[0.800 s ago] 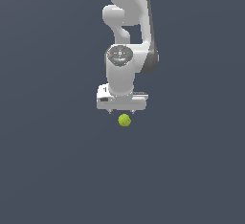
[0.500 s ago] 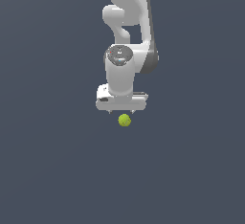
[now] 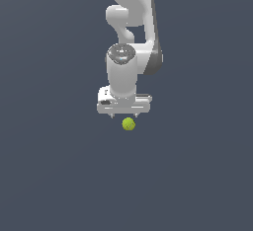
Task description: Pick up the object and move it to a goal position.
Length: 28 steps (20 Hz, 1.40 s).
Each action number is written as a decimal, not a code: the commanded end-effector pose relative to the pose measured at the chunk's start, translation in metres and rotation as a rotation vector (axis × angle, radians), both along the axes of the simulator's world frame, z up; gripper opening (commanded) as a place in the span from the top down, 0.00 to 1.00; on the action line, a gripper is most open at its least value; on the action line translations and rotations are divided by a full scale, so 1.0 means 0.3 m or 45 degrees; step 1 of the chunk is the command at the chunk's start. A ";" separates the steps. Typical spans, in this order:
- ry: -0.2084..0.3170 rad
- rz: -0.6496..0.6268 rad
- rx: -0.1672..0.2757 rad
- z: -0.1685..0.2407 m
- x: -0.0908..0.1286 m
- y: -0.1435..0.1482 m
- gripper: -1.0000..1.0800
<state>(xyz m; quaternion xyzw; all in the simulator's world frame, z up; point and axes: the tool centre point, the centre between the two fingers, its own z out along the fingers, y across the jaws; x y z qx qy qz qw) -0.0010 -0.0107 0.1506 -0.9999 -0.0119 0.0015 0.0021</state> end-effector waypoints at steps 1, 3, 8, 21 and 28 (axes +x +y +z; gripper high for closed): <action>0.001 0.007 0.000 -0.007 -0.003 0.003 0.04; 0.001 0.022 -0.001 -0.020 -0.007 0.007 0.04; -0.001 0.094 -0.004 -0.082 -0.030 0.028 0.04; -0.003 0.232 -0.005 -0.195 -0.083 0.070 0.04; -0.003 0.234 -0.005 -0.251 -0.085 0.070 0.04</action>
